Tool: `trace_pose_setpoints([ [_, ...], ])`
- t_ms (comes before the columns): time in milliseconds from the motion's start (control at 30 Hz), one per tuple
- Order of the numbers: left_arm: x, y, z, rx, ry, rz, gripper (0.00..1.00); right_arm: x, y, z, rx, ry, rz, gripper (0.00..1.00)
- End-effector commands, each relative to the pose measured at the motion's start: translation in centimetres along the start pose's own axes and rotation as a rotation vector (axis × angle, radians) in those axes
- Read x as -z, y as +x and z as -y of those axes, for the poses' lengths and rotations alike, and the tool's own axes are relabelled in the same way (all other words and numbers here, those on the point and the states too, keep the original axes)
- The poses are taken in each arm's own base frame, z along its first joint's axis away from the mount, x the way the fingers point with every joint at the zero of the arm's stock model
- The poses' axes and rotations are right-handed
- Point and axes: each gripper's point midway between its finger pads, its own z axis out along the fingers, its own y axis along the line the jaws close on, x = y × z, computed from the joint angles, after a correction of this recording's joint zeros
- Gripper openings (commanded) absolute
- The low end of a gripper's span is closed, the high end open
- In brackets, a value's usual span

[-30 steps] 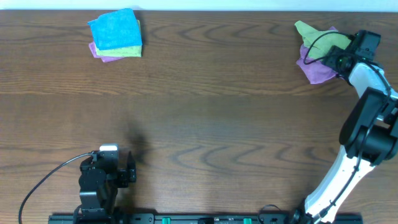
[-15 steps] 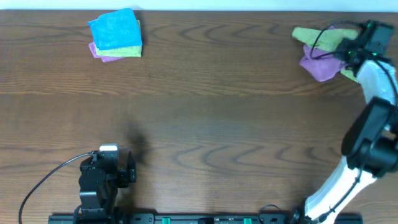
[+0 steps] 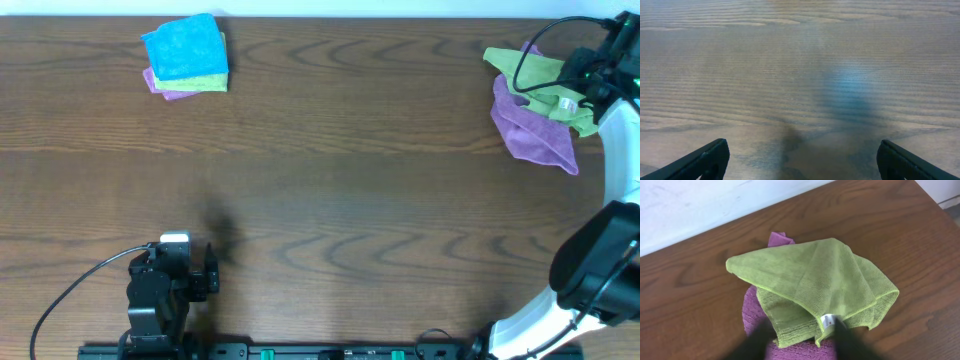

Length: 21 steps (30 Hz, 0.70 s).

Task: Fold the cloth
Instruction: 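Reach the right gripper to the lime-green cloth on the purple cloth, then pinch a corner of the lime-green cloth with the right gripper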

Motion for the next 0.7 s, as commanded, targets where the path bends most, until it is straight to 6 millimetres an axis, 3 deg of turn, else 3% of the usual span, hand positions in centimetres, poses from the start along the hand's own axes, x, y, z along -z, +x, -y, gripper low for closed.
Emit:
trace_pose_setpoints([
  [0, -0.1, 0.4, -0.2, 0.010, -0.013, -0.012, 0.95, -0.8, 0.4, 0.0, 0.011, 0.005, -0.012, 0.71],
  [333, -0.1, 0.4, -0.2, 0.010, -0.013, -0.012, 0.96, -8.9, 7.3, 2.1, -0.020, 0.067, -0.178, 0.68],
  [667, -0.1, 0.4, -0.2, 0.010, -0.013, -0.012, 0.95, -10.7, 6.8, 4.3, -0.053, 0.141, -0.120, 0.65],
])
